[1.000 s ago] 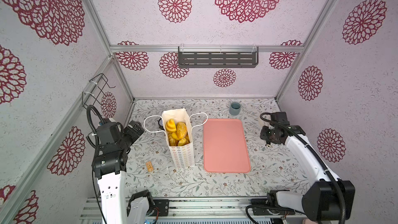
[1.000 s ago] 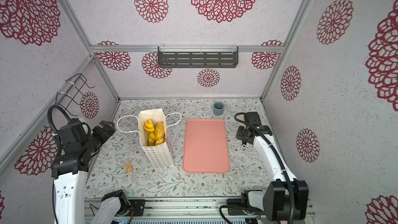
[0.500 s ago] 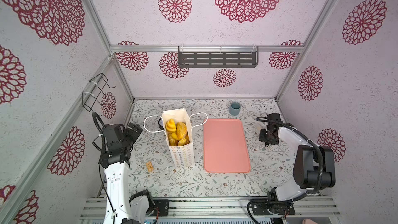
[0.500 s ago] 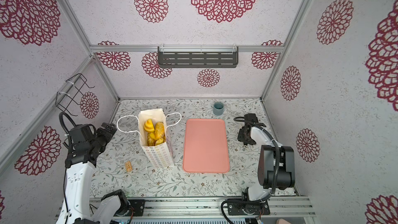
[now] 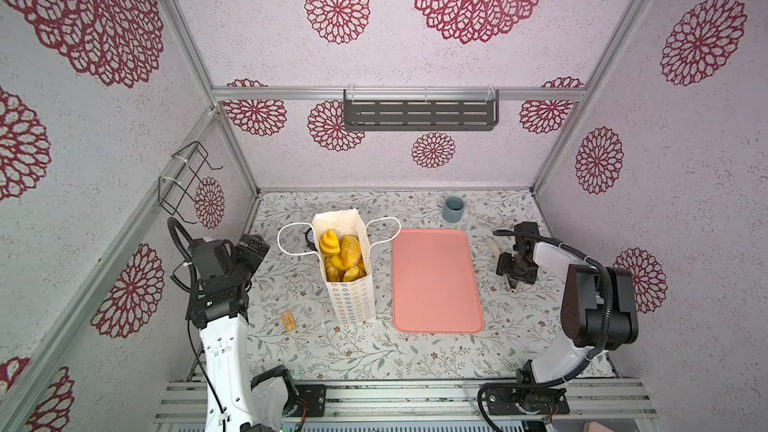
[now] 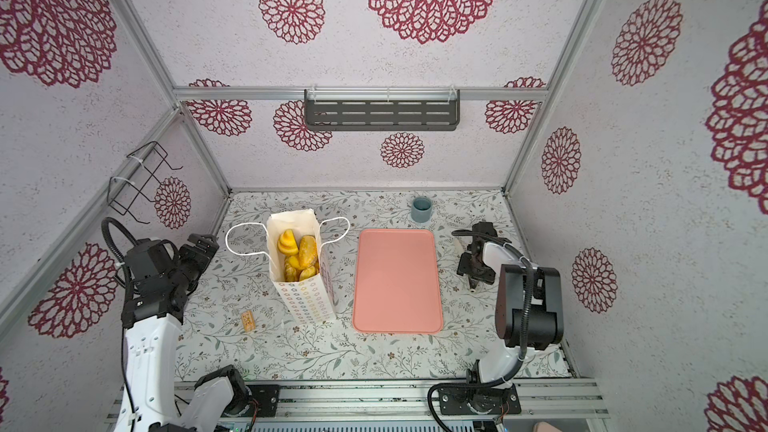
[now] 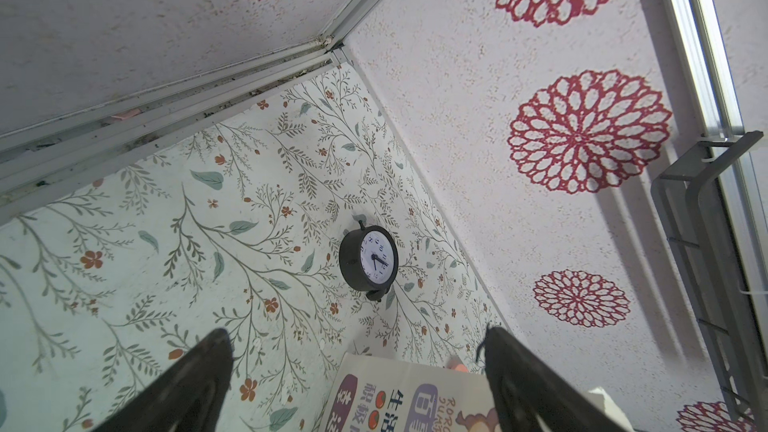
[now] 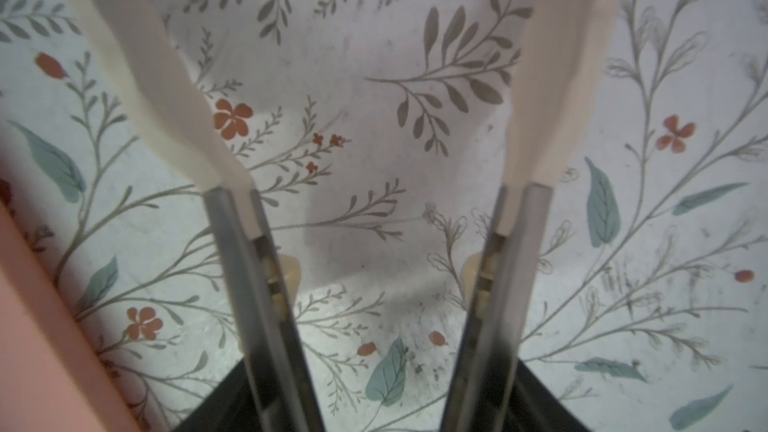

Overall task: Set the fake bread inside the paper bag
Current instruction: 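Set the tongs down beside the tray while the left gripper releases the bag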

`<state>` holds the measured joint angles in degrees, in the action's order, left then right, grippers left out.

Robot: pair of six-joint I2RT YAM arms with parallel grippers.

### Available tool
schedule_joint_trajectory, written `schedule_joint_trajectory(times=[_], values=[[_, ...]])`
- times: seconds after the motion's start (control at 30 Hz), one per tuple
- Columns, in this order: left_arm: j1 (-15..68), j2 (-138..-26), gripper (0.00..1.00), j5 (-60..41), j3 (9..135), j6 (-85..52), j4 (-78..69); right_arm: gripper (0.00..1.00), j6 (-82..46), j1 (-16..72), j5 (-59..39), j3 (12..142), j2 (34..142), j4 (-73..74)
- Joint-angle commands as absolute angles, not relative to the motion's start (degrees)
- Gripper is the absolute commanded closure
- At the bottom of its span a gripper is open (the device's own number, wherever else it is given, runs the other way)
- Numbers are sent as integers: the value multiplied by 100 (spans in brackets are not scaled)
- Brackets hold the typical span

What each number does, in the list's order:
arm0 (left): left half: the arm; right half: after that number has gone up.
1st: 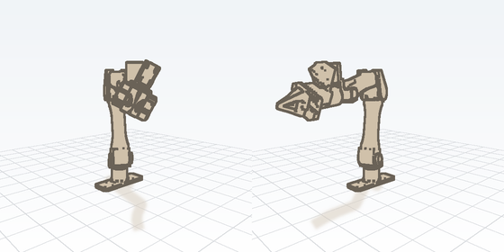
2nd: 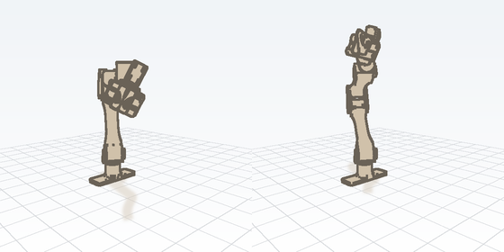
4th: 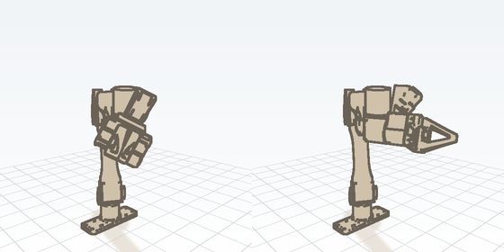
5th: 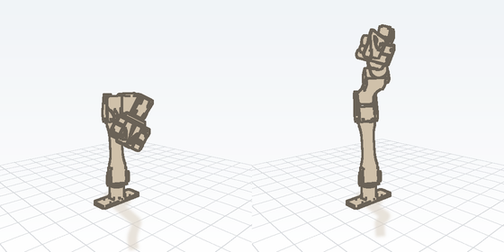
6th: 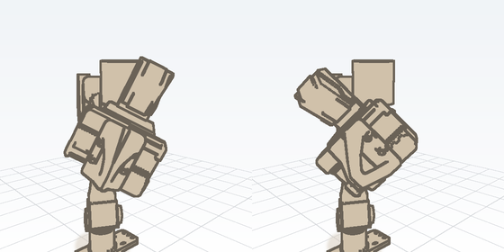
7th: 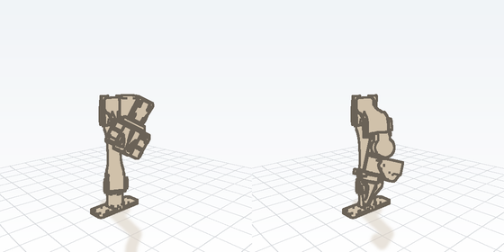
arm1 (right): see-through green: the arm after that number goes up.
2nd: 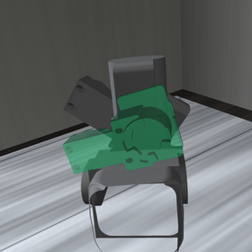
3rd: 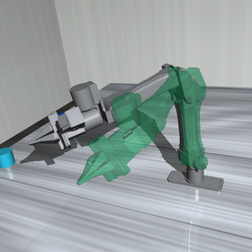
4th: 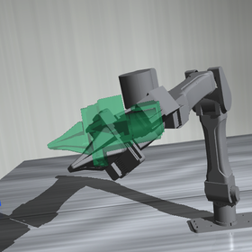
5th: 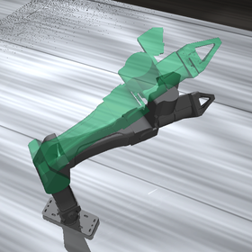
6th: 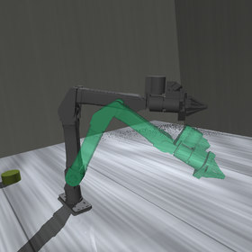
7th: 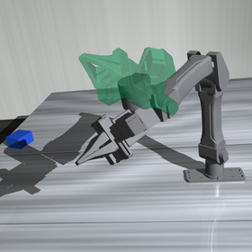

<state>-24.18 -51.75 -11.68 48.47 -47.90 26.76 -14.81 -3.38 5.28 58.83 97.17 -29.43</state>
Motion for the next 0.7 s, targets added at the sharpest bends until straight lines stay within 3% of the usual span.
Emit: schedule_joint_trajectory(times=[0.0, 0.13, 0.17, 0.4, 0.67], values=[[-2485, -5184, 3, -1257, 4869, -4702, 2499, 24, -1561, -369, 484, 5837, 9557, -2892], [-2487, -5238, 3, -1185, 4869, -4650, 2470, 17, -1623, -369, 496, 5791, 9359, -2864], [-2486, -5255, 3, -1162, 4861, -4621, 2463, 2, -1627, -369, 516, 5799, 9318, -2874], [-2453, -5444, 3, -1063, 4904, -4562, 2403, 1, -1756, -365, 664, 5845, 8928, -2853], [-1968, -5860, 3, -97, 5011, -4320, 2331, 1, -2121, -288, 1228, 5736, 7722, -2196]])
